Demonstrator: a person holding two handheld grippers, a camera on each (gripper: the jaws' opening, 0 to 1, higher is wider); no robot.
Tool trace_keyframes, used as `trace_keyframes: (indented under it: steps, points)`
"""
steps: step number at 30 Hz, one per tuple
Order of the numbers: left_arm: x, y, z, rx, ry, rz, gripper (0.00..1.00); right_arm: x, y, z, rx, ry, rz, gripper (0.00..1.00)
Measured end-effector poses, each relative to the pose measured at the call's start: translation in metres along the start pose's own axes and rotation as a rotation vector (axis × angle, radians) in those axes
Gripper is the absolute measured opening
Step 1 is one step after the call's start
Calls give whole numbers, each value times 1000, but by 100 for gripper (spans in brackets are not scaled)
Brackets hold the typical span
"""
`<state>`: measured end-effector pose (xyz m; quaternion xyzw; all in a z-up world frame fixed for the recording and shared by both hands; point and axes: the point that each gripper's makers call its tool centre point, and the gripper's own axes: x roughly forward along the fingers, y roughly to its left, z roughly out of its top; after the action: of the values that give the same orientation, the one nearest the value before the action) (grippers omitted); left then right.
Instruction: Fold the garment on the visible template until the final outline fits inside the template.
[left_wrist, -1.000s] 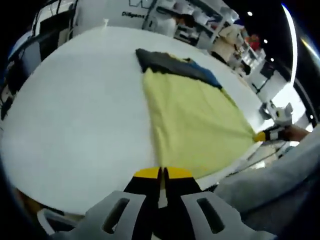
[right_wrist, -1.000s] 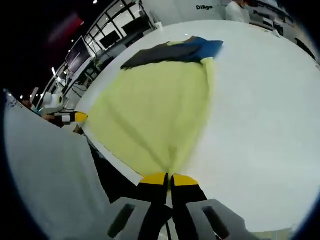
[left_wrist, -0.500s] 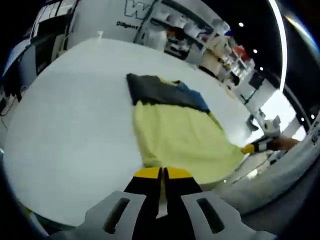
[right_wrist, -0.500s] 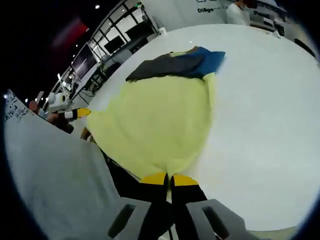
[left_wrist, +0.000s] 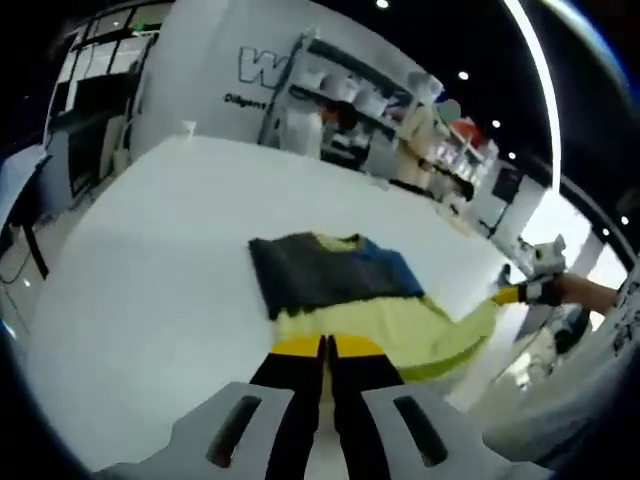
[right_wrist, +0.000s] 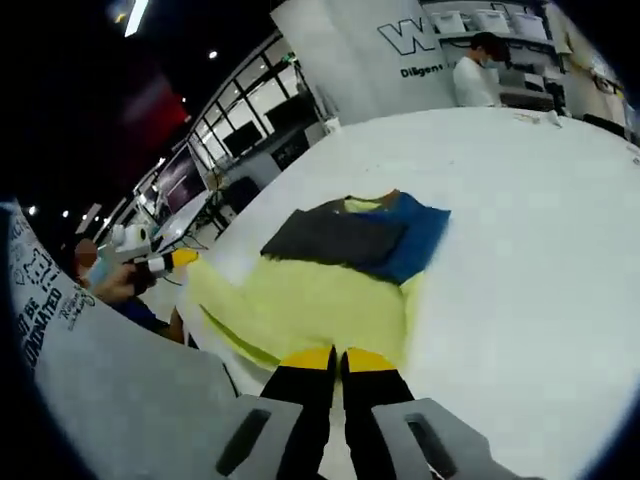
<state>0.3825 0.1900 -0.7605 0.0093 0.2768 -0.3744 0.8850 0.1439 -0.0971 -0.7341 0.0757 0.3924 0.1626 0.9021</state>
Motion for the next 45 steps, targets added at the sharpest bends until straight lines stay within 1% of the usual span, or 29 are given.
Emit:
trace_keyframes:
  steps: [4,7,8,10,11,14,16,17,18,20,21,22,24,25,27,28,29,31,32,33,34,35,36,38,39,40,41,44,45]
  points:
    - [-50,12,-25,-28,10,78,0,26,12,7,-46,35,67,0]
    - [-67,20,-35,-53,11,116,0,42,20,6,-70,77,107,0]
    - [-82,28,-49,-79,18,156,0,48,23,5,-82,92,121,0]
    - [-89,30,-58,-100,25,172,0,59,29,1,-91,117,144,0]
    - [-97,28,-67,-118,35,184,0,62,30,0,-93,124,151,0]
    - [-110,22,-80,-145,43,201,0,70,31,-4,-97,144,164,0]
    - [-123,25,-102,-172,72,221,0,76,34,-9,-100,165,175,0]
    - [-126,21,-105,-174,76,223,0,83,37,-17,-111,200,189,0]
    - [-132,12,-114,-183,77,223,0,87,38,-21,-113,210,194,0]
    - [-137,10,-121,-180,82,239,1,94,40,-28,-114,231,195,0]
    - [-142,11,-130,-187,84,264,6,99,36,-44,-158,288,164,0]
    - [-147,4,-138,-200,96,275,10,102,35,-51,-168,303,163,0]
    - [-161,-11,-177,-234,168,290,18,105,32,-62,-178,322,162,0]
    - [-170,-17,-194,-253,194,288,19,103,34,-68,-177,338,167,0]
    - [-172,-25,-199,-245,209,281,17,106,32,-72,-173,342,166,0]
    - [-173,-26,-201,-251,216,289,17,106,33,-73,-170,346,167,0]
    - [-170,-30,-206,-290,216,285,17,107,37,-75,-140,340,184,0]
    - [-167,-39,-208,-295,226,264,18,108,39,-75,-134,338,179,0]
    - [-167,-44,-215,-297,244,257,18,108,39,-76,-133,341,178,0]
    - [-167,-44,-213,-309,230,266,17,108,36,-79,-122,347,170,0]
    - [-167,-48,-214,-330,225,270,17,106,39,-76,-98,324,165,0]
    - [-166,-49,-216,-328,231,265,17,105,37,-75,-100,323,161,0]
    - [-166,-50,-217,-329,234,266,16,106,36,-76,-102,322,159,0]
    - [-168,-43,-221,-345,239,309,13,108,33,-76,-96,317,157,0]
    - [-168,-44,-220,-344,242,303,9,111,27,-76,-106,321,146,0]
    - [-168,-44,-221,-365,249,302,1,110,28,-76,-107,320,151,0]
    - [-169,-44,-222,-387,255,301,1,110,28,-77,-108,319,156,0]
    - [-175,-44,-223,-372,260,285,0,105,31,-78,-89,310,166,0]
    - [-181,-48,-226,-411,244,276,0,100,36,-86,-89,323,179,0]
